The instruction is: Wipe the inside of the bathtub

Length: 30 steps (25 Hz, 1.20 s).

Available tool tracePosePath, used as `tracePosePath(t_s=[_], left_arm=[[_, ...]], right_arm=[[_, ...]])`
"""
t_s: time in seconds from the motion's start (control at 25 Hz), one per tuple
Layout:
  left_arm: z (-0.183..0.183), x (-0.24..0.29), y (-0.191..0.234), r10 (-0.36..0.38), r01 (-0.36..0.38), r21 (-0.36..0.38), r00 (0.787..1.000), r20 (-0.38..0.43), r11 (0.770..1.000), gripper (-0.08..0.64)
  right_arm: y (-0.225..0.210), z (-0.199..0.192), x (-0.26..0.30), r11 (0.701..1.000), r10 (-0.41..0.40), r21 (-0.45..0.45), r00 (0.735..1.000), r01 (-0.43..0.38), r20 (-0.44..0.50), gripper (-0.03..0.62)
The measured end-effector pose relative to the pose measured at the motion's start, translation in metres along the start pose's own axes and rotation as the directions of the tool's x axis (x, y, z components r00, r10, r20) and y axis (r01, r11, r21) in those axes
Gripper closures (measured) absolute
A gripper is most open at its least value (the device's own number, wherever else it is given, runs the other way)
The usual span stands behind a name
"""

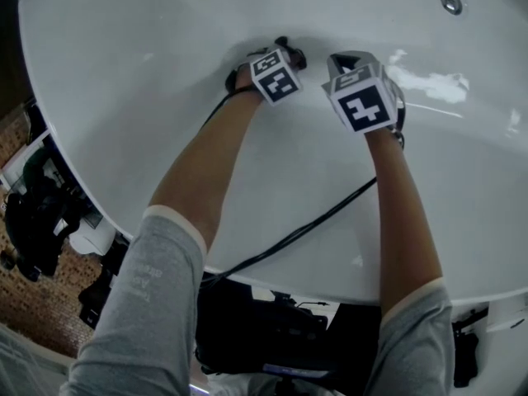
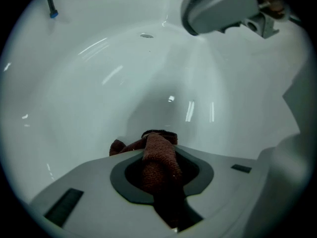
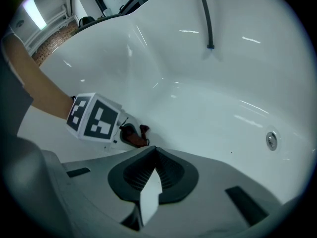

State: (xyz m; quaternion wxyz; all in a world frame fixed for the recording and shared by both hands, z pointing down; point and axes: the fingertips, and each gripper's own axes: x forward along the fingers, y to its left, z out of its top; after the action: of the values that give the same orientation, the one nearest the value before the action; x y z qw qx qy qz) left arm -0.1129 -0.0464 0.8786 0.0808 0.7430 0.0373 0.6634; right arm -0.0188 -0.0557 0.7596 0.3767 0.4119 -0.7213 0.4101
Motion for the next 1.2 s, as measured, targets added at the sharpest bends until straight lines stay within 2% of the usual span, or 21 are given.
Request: tracePosePath(t_s=[0.12, 0.2, 0.28, 0.4, 0.68, 0.88, 0.96, 1.08, 1.2], left_arm=[[0.026, -0.007, 0.048, 0.083, -0.083, 0.012, 0.997, 0.01, 0.997, 0.463], [0.038, -0.013, 0.072, 0.108, -0.108, 0.014, 0.994, 0.007, 0.994, 0.463], [0.044, -0.016, 0.078, 0.106, -0.106, 0.026, 0.994, 0.009, 0.994, 0.463], [0.039, -0.013, 0.062, 0.084, -0.085, 0.05, 0.996, 0.02, 0.995, 0.463], [0.011, -0.002, -0.006, -0.043, 0.042, 0.159, 0.999, -0.001, 0.986, 0.463], [-0.01, 0.001, -0.035, -0.158, 0.168, 0.221, 0.986, -0.062, 0.961, 0.463], [-0.018, 0.001, -0.045, -0.204, 0.22, 0.231, 0.975, -0.089, 0.948, 0.463], [-0.035, 0.001, -0.065, -0.292, 0.325, 0.259, 0.943, -0.157, 0.91, 0.463], [-0.054, -0.001, -0.077, -0.329, 0.384, 0.284, 0.918, -0.222, 0.879, 0.465]], right_arm=[[0.002, 0.0, 0.0, 1.0, 0.006, -0.006, 1.0, -0.006, -0.008, 0.586], [0.001, 0.002, -0.001, 1.0, -0.002, -0.008, 1.0, 0.001, -0.011, 0.586], [-0.003, 0.001, -0.002, 1.0, -0.013, -0.004, 1.0, 0.013, -0.017, 0.586], [-0.007, -0.003, -0.003, 1.0, -0.014, 0.01, 1.0, 0.014, -0.02, 0.586], [-0.007, -0.001, -0.003, 1.0, -0.007, 0.009, 1.0, 0.007, -0.011, 0.586], [-0.012, 0.003, -0.002, 1.0, -0.017, 0.007, 1.0, 0.017, -0.005, 0.586], [-0.012, 0.003, -0.002, 1.0, -0.018, 0.004, 1.0, 0.018, -0.004, 0.586], [-0.009, 0.004, -0.002, 1.0, -0.004, 0.001, 1.0, 0.004, -0.006, 0.586], [-0.011, 0.003, -0.003, 1.0, -0.015, -0.001, 1.0, 0.015, -0.005, 0.586]])
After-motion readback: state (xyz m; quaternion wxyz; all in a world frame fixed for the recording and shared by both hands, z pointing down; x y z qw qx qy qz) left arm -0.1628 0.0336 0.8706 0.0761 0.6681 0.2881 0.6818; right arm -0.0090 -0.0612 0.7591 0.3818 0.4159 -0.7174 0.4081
